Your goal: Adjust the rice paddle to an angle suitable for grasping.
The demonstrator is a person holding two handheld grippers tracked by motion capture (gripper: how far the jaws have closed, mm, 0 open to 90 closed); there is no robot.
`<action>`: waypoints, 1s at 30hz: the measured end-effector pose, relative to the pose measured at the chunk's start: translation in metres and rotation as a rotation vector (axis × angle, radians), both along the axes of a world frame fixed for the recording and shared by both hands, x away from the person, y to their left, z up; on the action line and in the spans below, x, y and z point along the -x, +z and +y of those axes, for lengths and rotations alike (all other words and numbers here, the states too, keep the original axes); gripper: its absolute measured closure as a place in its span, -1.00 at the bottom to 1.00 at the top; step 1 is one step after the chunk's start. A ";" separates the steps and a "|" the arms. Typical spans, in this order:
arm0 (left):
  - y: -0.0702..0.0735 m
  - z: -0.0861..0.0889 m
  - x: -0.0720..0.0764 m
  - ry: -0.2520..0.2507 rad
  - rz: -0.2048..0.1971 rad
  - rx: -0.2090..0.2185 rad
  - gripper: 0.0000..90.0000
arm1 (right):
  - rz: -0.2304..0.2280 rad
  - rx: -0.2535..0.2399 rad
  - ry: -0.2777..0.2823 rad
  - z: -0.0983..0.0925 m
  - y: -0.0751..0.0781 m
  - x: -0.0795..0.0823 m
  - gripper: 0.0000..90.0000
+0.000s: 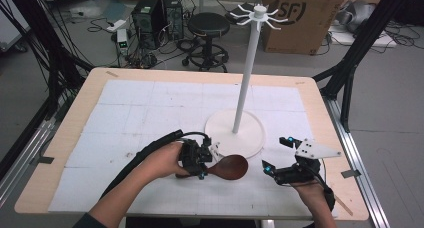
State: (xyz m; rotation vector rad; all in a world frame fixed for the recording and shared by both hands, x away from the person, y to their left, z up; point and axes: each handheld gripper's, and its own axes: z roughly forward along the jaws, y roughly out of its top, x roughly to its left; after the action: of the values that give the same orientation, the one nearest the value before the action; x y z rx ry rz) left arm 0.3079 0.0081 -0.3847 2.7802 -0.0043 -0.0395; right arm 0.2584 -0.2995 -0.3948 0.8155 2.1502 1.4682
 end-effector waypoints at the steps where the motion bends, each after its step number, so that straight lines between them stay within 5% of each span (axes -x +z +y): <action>1: 0.000 0.000 0.000 0.000 0.000 0.000 0.75 | -0.006 0.000 -0.001 -0.001 0.000 0.000 -0.98; 15: -0.006 -0.036 0.002 -0.024 0.006 -0.030 0.75 | -0.002 -0.007 -0.003 -0.002 0.001 0.000 -0.98; 30: -0.014 -0.047 -0.002 -0.012 0.012 -0.039 0.74 | 0.003 -0.013 -0.005 -0.003 0.000 0.001 -0.98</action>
State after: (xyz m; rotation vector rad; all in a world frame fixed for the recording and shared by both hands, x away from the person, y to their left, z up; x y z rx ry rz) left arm 0.3096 -0.0390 -0.3983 2.8192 -0.0176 -0.0597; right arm 0.2579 -0.3028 -0.3944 0.8270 2.1415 1.4812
